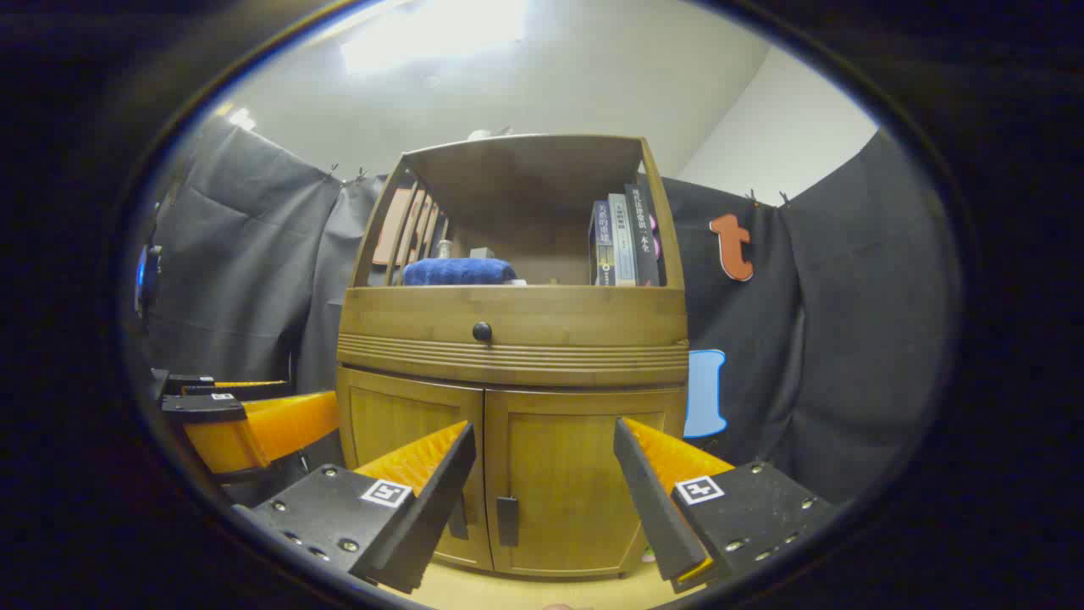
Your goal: Open the right door of the double-door shoe cabinet with the right hand, and open the left door with the left hand.
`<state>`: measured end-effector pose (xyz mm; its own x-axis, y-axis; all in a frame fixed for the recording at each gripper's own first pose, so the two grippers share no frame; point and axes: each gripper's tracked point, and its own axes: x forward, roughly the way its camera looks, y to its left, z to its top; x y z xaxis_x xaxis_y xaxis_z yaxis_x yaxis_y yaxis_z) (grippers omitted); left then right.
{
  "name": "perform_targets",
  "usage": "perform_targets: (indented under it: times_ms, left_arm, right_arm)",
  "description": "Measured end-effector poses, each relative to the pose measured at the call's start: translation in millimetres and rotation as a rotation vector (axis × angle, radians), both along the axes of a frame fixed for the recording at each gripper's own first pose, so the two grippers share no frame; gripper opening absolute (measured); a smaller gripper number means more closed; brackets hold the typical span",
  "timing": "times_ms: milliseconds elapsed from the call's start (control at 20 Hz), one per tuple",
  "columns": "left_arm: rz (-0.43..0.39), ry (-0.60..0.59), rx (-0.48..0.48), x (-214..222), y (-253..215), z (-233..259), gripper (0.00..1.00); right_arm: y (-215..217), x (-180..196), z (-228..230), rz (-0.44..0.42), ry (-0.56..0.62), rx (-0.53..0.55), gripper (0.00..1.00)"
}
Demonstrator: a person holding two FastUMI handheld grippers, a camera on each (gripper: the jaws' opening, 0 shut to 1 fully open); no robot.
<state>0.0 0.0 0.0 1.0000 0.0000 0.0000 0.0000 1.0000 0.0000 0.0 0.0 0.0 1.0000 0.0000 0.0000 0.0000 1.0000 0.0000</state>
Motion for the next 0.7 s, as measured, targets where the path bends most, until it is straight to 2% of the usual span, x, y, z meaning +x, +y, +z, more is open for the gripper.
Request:
perform_targets:
  times_ms: [250, 700]
  left_arm:
    - [0.02, 0.034, 0.055, -0.4, -2.2, -16.9, 0.94]
    - [0.073, 0.024, 0.03, -6.3, 7.6, -17.3, 0.94]
  right_arm:
    - [-10.7, -0.6, -14.1, 0.004, 0.037, 0.018, 0.96]
    - [-17.9, 1.0, -31.4, 0.012, 0.064, -0.004, 0.97]
